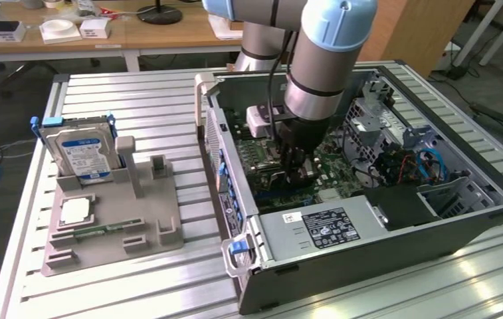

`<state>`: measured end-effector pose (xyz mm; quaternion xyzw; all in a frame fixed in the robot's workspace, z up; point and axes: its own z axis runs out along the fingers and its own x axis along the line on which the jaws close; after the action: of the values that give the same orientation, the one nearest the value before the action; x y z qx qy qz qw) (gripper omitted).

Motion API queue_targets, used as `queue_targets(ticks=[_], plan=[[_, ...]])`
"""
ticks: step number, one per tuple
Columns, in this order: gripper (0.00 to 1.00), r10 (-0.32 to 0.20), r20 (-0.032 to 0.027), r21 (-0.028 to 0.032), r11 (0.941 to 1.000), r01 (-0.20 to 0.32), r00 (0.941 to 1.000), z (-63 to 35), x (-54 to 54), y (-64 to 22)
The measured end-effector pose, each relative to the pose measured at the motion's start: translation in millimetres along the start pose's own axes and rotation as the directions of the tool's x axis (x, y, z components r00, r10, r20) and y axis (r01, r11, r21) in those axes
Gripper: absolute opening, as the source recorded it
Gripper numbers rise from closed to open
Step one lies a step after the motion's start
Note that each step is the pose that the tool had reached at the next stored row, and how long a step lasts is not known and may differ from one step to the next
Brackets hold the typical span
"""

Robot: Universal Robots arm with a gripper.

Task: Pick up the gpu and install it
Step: 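Insert the gpu into the slot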

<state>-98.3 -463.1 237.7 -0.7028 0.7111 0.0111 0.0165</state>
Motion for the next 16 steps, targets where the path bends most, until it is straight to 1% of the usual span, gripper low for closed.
queue_targets(ticks=[4,6,16], plan=[[0.26,0.0,-0.0003,0.0003,1.0,0.0,1.0,5.0,0.3,1.4],[0.26,0.0,0.0,-0.0006,1.0,0.0,1.0,5.0,0.2,1.5],[0.26,0.0,0.0001,-0.0006,1.0,0.0,1.0,5.0,0.2,1.6]])
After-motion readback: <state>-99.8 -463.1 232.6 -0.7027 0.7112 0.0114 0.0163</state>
